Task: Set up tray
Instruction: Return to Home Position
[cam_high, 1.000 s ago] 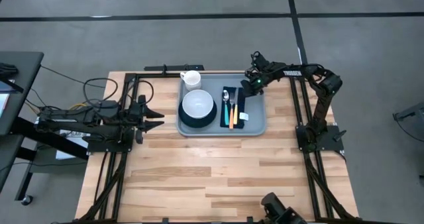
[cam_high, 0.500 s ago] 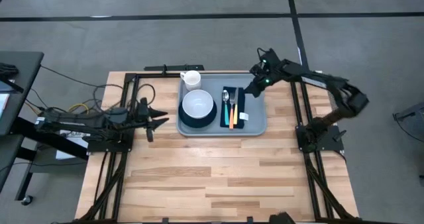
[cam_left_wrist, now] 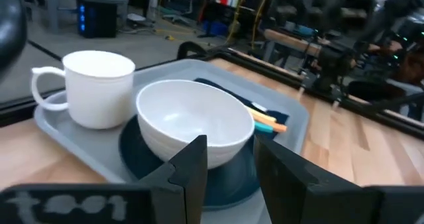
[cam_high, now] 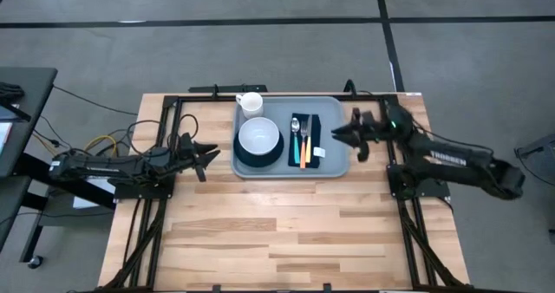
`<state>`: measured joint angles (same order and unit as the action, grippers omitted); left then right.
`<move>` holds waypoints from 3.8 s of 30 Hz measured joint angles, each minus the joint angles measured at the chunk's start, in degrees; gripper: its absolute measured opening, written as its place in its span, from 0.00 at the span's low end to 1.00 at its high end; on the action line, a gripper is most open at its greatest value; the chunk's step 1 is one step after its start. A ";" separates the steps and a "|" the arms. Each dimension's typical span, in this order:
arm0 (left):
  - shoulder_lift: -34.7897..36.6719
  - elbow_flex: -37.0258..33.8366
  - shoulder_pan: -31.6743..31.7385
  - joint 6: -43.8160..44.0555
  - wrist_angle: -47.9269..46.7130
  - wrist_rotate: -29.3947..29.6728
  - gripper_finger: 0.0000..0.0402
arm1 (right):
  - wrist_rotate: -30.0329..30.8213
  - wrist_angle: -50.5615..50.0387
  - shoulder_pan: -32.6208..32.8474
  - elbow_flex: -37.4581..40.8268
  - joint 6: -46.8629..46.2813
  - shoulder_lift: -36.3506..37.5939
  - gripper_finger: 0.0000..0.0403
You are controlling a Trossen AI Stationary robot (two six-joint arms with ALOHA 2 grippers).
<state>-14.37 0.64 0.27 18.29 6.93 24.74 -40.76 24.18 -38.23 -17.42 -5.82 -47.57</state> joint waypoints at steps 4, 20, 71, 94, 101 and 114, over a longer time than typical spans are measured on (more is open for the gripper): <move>0.83 0.00 0.00 -0.46 -0.22 -0.04 0.28 | 2.32 20.16 3.35 15.27 -7.68 6.61 0.19; 0.83 -0.07 0.00 -2.70 -1.36 0.07 0.28 | 38.11 9.99 33.78 16.78 -4.76 15.04 0.19; 0.50 -0.22 -0.04 -5.74 -2.94 -11.44 0.28 | 51.32 -1.88 40.34 16.76 -4.25 14.49 0.19; 0.50 -0.22 -0.05 -5.59 -2.99 -11.44 0.28 | 51.24 -1.88 40.34 16.76 -4.25 14.49 0.19; 0.50 -0.22 -0.04 -5.65 -2.99 -11.42 0.28 | 51.27 -1.88 40.34 16.76 -4.24 14.49 0.19; 0.50 -0.22 -0.04 -5.53 -3.01 -11.42 0.28 | 51.29 -1.88 40.35 16.76 -4.24 14.49 0.19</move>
<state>-13.87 0.43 0.23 12.76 3.92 13.32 10.52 22.30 2.12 -0.67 -10.06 -33.08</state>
